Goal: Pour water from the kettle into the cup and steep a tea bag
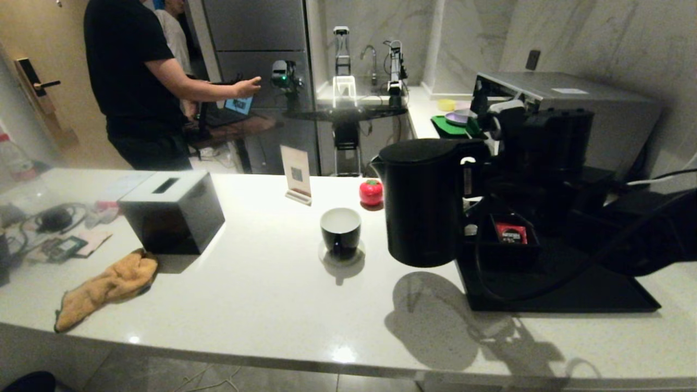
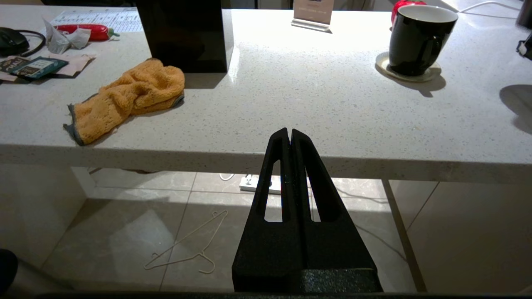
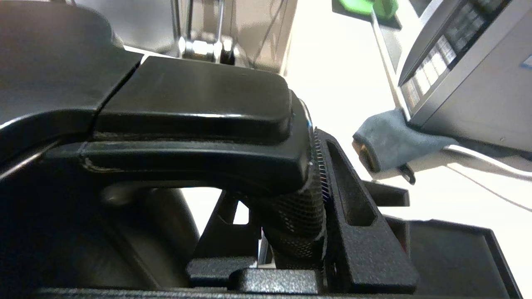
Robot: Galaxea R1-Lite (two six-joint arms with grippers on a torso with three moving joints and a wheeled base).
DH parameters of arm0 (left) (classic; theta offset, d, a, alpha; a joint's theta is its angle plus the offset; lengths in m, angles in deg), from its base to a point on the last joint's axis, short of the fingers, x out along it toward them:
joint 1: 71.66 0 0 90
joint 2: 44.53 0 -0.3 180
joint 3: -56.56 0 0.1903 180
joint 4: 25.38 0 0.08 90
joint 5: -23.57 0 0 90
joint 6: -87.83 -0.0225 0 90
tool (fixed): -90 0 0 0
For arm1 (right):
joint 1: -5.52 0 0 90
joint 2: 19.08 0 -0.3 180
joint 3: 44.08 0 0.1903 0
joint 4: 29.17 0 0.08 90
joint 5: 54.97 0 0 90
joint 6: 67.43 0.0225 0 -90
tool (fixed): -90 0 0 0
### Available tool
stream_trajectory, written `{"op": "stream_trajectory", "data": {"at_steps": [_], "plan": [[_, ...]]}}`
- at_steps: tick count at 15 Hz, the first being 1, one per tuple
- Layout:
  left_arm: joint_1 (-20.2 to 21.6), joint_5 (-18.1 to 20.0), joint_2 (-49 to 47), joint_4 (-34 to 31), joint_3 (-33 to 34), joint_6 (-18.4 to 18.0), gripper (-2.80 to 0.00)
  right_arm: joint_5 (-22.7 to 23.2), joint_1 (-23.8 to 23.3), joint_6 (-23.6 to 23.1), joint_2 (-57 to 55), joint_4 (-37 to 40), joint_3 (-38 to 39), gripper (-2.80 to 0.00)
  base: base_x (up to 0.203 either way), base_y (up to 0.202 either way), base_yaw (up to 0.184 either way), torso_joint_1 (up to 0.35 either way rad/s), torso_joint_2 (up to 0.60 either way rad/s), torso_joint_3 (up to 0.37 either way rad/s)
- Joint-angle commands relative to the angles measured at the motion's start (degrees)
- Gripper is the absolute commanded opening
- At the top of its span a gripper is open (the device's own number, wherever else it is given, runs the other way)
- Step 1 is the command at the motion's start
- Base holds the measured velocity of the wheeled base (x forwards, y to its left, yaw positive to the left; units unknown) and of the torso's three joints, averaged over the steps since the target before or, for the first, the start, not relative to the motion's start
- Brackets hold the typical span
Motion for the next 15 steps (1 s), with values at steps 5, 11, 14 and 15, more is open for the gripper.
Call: {"op": "stream_trajectory", "data": {"at_steps": [5,11,14,15], "plan": [[0.0,0.0,0.0,0.0,0.0,0.04,-2.8,-1.21,1.04,-3.19,-3.84,0.1,-2.61,-2.8,0.0,0.0,0.0,0.0,0.0,0.0],[0.0,0.0,0.0,0.0,0.0,0.04,-2.8,-1.21,2.67,-7.01,-7.1,0.17,-7.98,-2.8,0.0,0.0,0.0,0.0,0.0,0.0],[0.0,0.0,0.0,0.0,0.0,0.04,-2.8,-1.21,3.66,-9.16,-8.22,-0.09,-8.74,-2.8,0.0,0.0,0.0,0.0,0.0,0.0],[0.0,0.0,0.0,0.0,0.0,0.04,-2.8,-1.21,3.72,-9.72,-8.55,-0.18,-8.83,-2.8,0.0,0.0,0.0,0.0,0.0,0.0]]}}
